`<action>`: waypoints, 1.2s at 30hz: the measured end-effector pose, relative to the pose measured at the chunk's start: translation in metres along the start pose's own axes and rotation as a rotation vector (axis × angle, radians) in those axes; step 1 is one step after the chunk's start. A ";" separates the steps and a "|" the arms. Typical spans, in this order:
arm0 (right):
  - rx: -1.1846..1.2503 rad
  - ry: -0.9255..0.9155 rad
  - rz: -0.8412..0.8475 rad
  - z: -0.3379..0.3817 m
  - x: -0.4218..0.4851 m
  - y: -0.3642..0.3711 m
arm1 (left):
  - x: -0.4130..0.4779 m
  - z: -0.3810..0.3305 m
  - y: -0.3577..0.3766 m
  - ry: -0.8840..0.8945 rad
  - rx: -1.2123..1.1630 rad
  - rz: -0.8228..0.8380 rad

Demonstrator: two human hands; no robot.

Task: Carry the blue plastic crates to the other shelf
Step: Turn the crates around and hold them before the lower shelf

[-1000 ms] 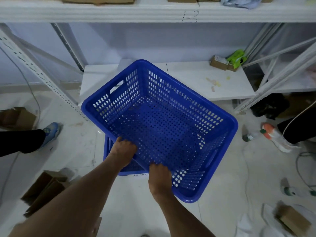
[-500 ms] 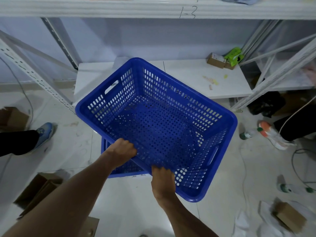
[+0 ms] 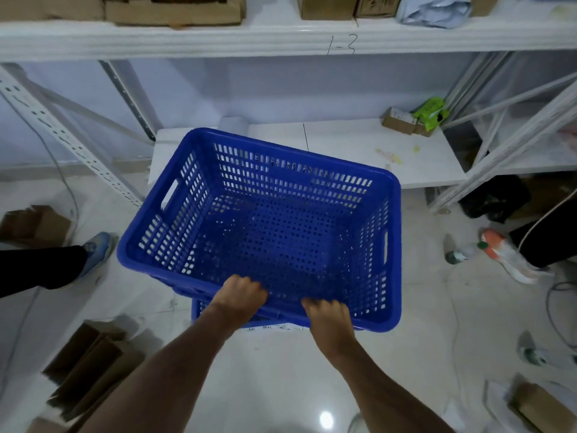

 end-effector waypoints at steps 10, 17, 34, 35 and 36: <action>-0.049 -0.077 -0.032 -0.028 0.019 -0.009 | 0.006 -0.029 -0.001 -0.122 -0.132 0.011; -0.091 -0.091 0.022 -0.045 0.026 -0.004 | 0.013 -0.039 -0.012 -0.137 -0.158 0.003; -0.104 -0.135 0.061 -0.067 0.027 0.005 | 0.021 -0.057 -0.014 -0.137 -0.201 0.014; -0.110 -0.136 0.065 -0.070 0.027 0.004 | 0.021 -0.059 -0.017 -0.131 -0.198 0.009; -0.120 -0.138 0.074 -0.072 0.027 0.004 | 0.021 -0.061 -0.019 -0.126 -0.200 0.011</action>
Point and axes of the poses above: each hand's wrist, its own x-axis towards the middle knuckle, its own y-axis out of the palm, z = x × y, the point moved 3 cm from there along x, towards the middle knuckle, and after that the axes turned 3 degrees about -z, right-handed, at the moved point
